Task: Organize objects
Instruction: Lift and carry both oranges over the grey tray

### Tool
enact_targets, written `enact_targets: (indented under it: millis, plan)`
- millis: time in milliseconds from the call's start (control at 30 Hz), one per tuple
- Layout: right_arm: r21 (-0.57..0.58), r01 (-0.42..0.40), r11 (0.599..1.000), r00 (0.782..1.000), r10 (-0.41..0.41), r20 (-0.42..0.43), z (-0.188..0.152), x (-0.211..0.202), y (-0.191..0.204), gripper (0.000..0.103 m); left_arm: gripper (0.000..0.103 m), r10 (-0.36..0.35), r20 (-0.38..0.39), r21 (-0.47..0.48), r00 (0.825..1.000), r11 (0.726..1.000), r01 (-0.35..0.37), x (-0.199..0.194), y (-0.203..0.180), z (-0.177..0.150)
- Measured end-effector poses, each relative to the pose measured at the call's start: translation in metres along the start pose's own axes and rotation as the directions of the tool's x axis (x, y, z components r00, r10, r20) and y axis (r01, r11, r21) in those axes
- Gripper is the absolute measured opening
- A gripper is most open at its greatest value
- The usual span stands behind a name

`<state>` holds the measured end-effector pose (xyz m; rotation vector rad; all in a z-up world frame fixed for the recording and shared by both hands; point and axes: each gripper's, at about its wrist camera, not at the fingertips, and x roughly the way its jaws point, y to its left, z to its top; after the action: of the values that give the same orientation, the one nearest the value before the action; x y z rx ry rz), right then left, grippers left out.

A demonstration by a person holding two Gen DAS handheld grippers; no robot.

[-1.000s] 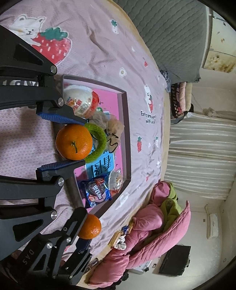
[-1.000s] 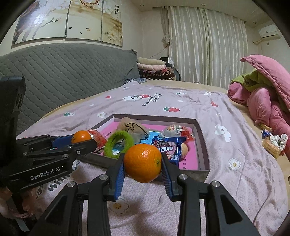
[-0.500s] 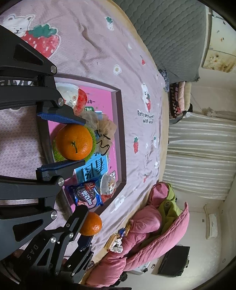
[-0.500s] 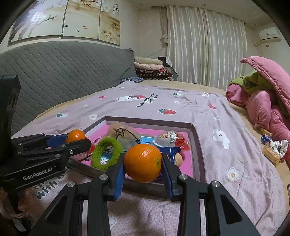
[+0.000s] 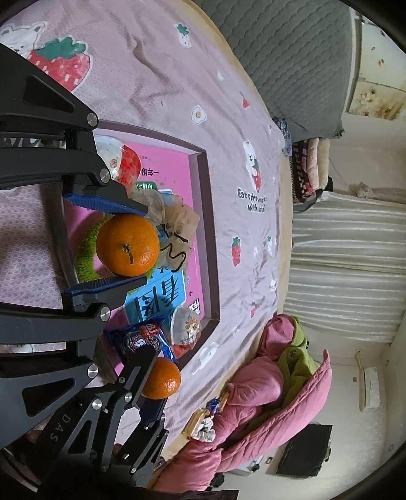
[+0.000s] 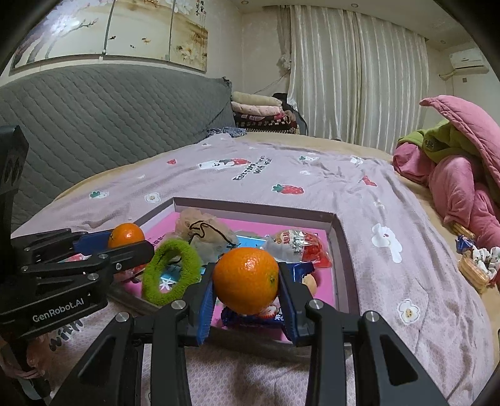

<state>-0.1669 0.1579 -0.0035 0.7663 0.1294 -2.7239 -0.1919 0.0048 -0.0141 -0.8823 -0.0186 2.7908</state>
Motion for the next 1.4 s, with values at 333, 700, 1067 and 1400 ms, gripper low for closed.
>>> enact_targets:
  millis: [333,700,1067,1400]
  plan:
    - [-0.013,-0.008,1.0,1.0,0.007,-0.031,-0.003,0.011,0.003,0.037,0.038,0.008,-0.019,0.019,1.0,1.0,-0.008,0.007,-0.003,-0.007]
    - [0.003,0.001,1.0,0.999,-0.001,-0.045,-0.007,0.012,0.001,0.037,0.038,-0.011,-0.015,0.034,1.0,0.999,0.011,0.004,-0.012,-0.011]
    - [0.022,0.013,1.0,0.999,-0.012,-0.044,-0.008,0.006,-0.009,0.037,0.038,-0.039,-0.011,0.048,0.999,0.998,0.039,0.003,-0.026,-0.011]
    - [0.055,0.035,0.998,0.997,-0.032,-0.065,-0.011,0.007,-0.024,0.037,0.038,-0.066,-0.014,0.071,0.998,0.995,0.067,0.007,-0.042,-0.011]
